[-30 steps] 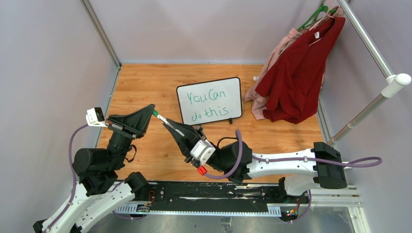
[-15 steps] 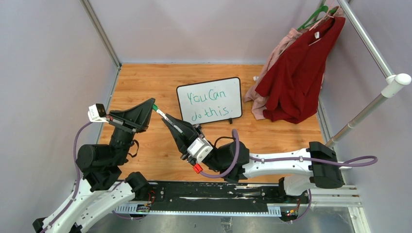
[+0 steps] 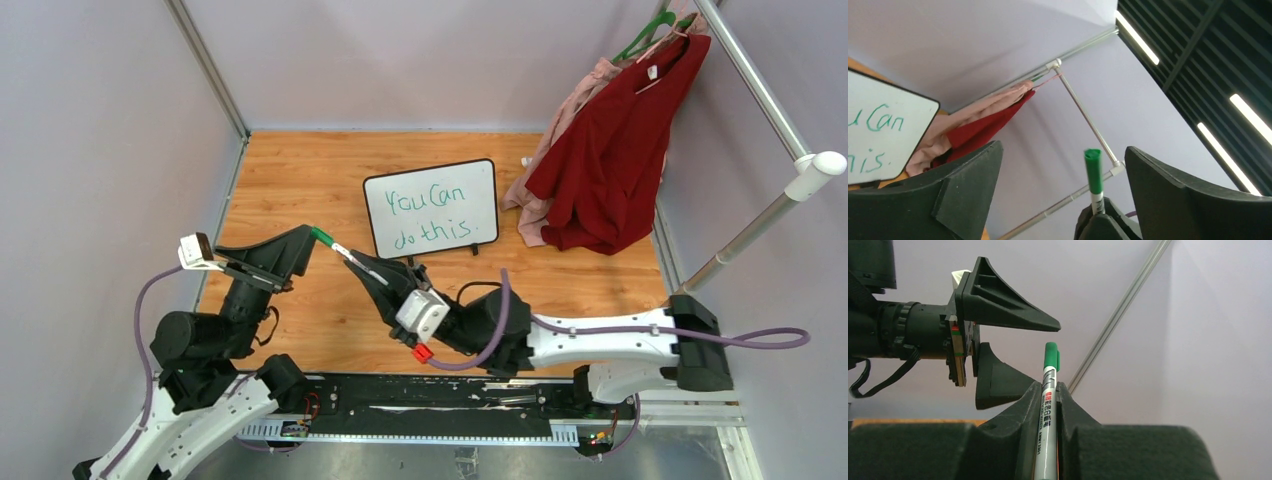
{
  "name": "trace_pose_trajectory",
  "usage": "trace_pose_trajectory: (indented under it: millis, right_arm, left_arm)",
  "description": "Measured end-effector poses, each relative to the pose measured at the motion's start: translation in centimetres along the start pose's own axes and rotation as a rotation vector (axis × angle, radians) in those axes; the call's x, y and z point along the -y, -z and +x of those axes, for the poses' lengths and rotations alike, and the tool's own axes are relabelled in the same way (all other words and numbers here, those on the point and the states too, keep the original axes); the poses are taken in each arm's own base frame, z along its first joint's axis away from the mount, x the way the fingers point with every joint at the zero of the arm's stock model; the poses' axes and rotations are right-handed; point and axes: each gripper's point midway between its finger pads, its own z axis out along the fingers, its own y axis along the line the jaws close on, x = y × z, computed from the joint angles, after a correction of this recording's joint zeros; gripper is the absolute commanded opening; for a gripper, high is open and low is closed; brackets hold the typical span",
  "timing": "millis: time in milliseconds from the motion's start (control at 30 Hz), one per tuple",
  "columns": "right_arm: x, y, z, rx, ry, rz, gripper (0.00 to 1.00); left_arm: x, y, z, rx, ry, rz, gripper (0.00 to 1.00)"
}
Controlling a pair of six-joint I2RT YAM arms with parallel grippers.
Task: Write a sentence on the whiteboard
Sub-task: Close the whiteboard marker at the center of the board, then place the whiteboard marker at the center of the board.
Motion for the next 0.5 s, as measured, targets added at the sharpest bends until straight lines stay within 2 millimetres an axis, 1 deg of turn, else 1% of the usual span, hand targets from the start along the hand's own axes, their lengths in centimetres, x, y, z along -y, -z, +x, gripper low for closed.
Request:
trace_pose_trajectory:
  millis: [67, 167, 200, 267, 300, 367, 433, 500]
  right_arm:
    - [0.4, 1.1, -0.8, -0.004, -0.018, -0.023, 0.00]
    - [1.6, 2.9, -2.1, -0.006, -0.065, -0.032, 0.00]
    - [2.1, 3.5, -2.4, -0.011, -0.082, -0.029, 0.00]
    - [2.7, 4.9, -2.1, -0.041, -0.118, -0.024, 0.00]
    - [2.7, 5.6, -1.7, -0.066, -0.136, -0.023, 0.00]
    - [2.4, 7.1, -0.1, -0.132, -0.164, -0.028, 0.00]
    - [1.8, 8.5, 2.1, -0.223, -0.182, -0.033, 0.00]
    - [1.2, 10.0, 4.7, -0.340, -0.204, -0.027, 0.00]
  left_arm:
    - [-0.5, 0.5, -0.5, 0.009, -0.047, -0.036, 1.00]
    - [-0.3, 1.1, -2.1, 0.046, -0.114, -0.069, 1.00]
    - [0.0, 1.4, -2.7, 0.062, -0.142, -0.075, 1.00]
    - [0.5, 2.1, -4.3, 0.100, -0.203, -0.091, 1.00]
    - [0.6, 2.3, -4.9, 0.115, -0.234, -0.102, 1.00]
    - [0.5, 2.9, -6.2, 0.144, -0.310, -0.140, 1.00]
    - [-0.2, 3.5, -7.4, 0.167, -0.396, -0.204, 1.00]
    - [-1.4, 4.1, -8.2, 0.177, -0.474, -0.275, 1.00]
